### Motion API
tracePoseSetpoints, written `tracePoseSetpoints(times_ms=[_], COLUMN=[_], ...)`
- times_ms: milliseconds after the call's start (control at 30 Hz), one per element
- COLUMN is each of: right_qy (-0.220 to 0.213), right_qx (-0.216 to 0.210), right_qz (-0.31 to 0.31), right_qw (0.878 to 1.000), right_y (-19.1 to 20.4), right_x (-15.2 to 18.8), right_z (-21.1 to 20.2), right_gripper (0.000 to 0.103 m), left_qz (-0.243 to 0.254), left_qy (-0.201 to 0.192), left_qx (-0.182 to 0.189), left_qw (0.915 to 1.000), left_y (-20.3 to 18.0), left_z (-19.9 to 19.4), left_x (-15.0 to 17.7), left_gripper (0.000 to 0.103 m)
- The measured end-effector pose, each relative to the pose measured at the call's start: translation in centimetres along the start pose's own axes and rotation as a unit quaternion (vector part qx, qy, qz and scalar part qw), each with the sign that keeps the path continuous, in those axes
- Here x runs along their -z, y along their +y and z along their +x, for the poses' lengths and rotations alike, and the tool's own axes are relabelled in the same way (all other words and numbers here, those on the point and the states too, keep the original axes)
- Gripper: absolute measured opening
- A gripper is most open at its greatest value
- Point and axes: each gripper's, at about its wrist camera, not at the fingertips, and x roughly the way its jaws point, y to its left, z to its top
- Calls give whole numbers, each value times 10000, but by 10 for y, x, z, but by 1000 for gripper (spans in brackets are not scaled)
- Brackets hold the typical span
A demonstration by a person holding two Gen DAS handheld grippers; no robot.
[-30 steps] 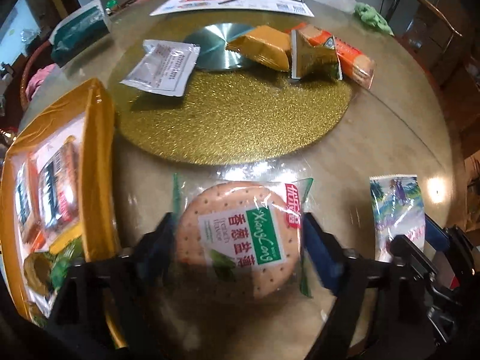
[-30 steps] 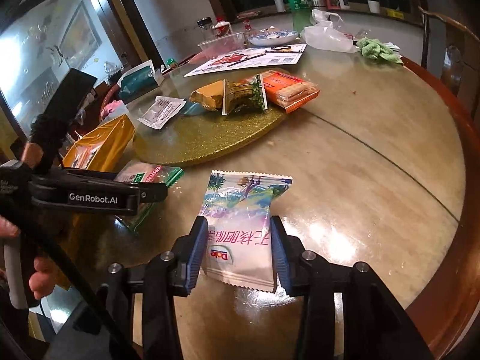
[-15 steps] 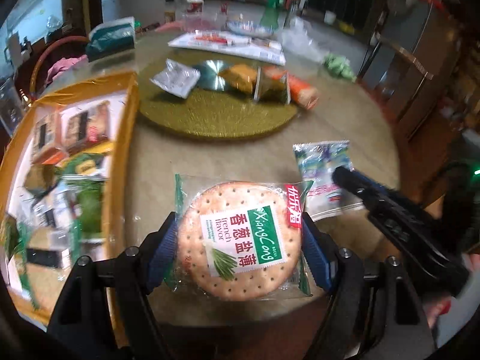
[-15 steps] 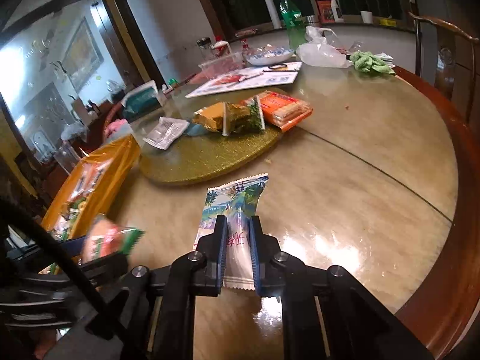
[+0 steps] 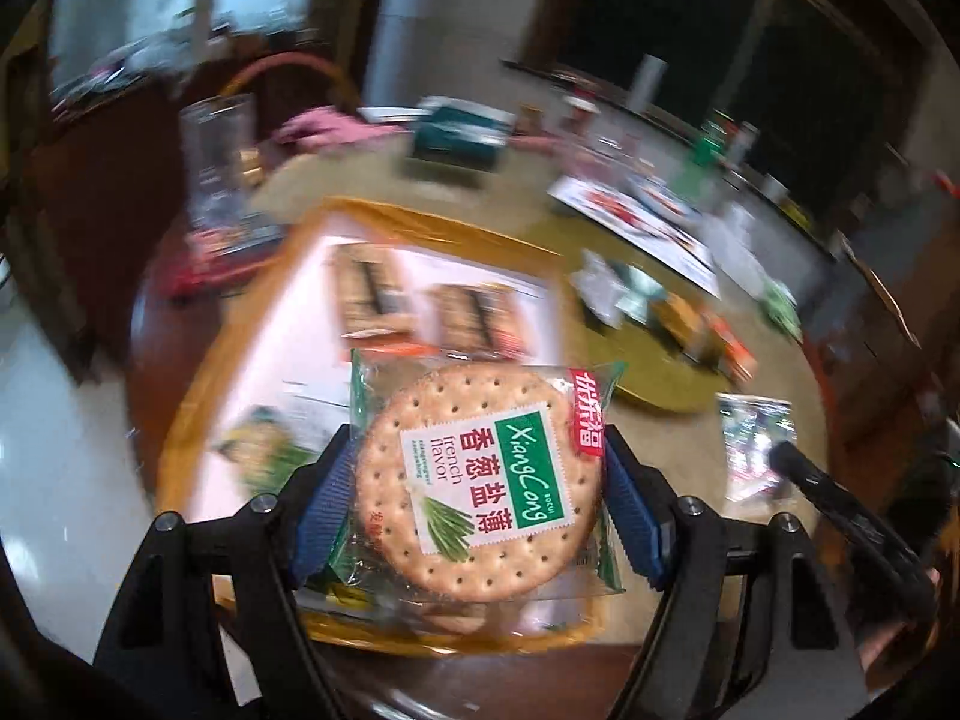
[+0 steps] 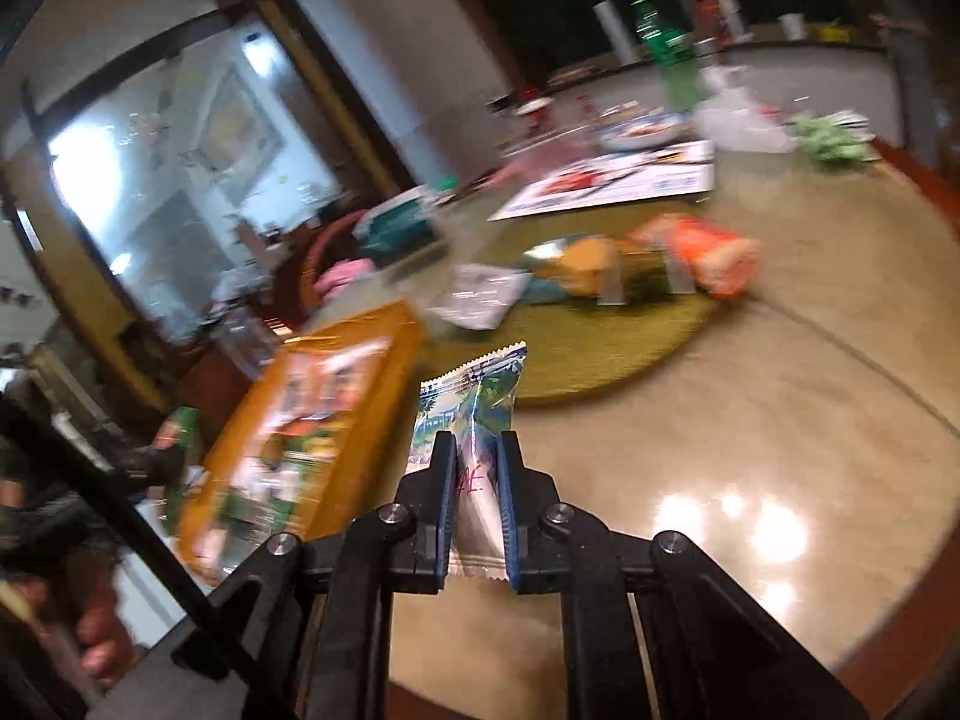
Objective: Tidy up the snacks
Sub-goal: 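Carry the cracker pack and white sachet into the orange tray and release both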
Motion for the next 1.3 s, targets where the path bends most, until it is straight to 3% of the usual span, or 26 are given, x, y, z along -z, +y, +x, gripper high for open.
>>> tracePoseSetpoints(times_ms=[133,267,400,533,633,833,967,1000,1067,1133,1233,1300], right_qy=[247,417,828,948,1229,1359,1316,1305,1251,1062,766,670], right_qx=[-515,-557,-608,-234,-43,425,498,539,466,321,112,-44], right_qz=[-177,-424,-282,-458,-330,-479,-507,-569,-711,-798,-983,-954], right_qw=[9982,9967,9943,9942,9919,9887,9888,9883,9885,9906,9921,9932], right_y=[38,74,92,105,102,97,98,100,101,102,101,94], right_x=[-27,-51,-67,-76,-77,-72,-71,-71,-71,-72,-69,-65], right_z=[30,63,109,154,184,217,218,217,210,193,158,134], right_gripper=[11,11,11,11,11,12,15,17,43,62,64,64], left_qz=[-198,-322,-183,18,275,524,403,294,55,-226,-371,-434], left_qy=[-1,202,345,657,790,1040,1395,1391,1389,1295,1322,1008], left_qx=[-188,-78,-91,-142,-395,-871,-703,-657,-496,-187,-189,-240], left_qw=[9996,9992,9992,9977,9957,9894,9869,9877,9891,9911,9903,9937], left_y=[33,55,58,57,55,51,58,62,67,72,71,66], left_z=[7,24,49,86,108,140,154,152,145,135,126,104], left_x=[-17,-36,-61,-83,-91,-92,-91,-92,-93,-91,-84,-76], left_gripper=[77,77,77,78,78,78,81,84,84,93,93,93])
